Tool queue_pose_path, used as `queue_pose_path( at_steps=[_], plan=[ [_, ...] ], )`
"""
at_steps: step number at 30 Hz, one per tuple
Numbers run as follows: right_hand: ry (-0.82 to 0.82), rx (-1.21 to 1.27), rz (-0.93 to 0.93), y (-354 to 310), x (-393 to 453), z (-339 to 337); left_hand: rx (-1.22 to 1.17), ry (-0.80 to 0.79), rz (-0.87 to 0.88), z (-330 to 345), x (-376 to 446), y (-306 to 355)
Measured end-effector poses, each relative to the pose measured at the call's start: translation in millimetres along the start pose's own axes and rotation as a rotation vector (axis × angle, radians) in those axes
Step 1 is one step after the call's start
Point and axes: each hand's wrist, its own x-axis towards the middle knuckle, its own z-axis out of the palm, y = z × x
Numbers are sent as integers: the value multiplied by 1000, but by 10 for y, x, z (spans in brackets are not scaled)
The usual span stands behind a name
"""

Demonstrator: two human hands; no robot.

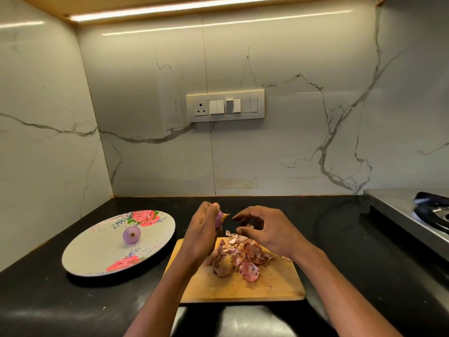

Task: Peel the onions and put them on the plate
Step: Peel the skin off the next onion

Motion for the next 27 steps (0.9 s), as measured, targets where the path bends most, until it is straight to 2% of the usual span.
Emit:
queue_pose_path(
  at_steps=[3, 8, 15, 20, 23, 27],
  plan=[
    [80, 118, -9, -64, -3, -48, -1, 2, 0, 17, -21, 5],
    [102, 214, -53, -223, 12, -11, 13, 12, 16, 13, -14, 1],
    [181, 192, -80, -275, 14, 9, 25, -4, 23, 21, 5, -3],
    [244, 163, -30, -317, 19, 91, 40, 16, 46, 48, -34, -9],
    [196, 210, 32, -339, 39, 102, 2, 37, 41, 68, -58, -3],
    [48, 404, 156, -337, 40, 27, -24, 26, 11, 72, -67, 7]
  ],
)
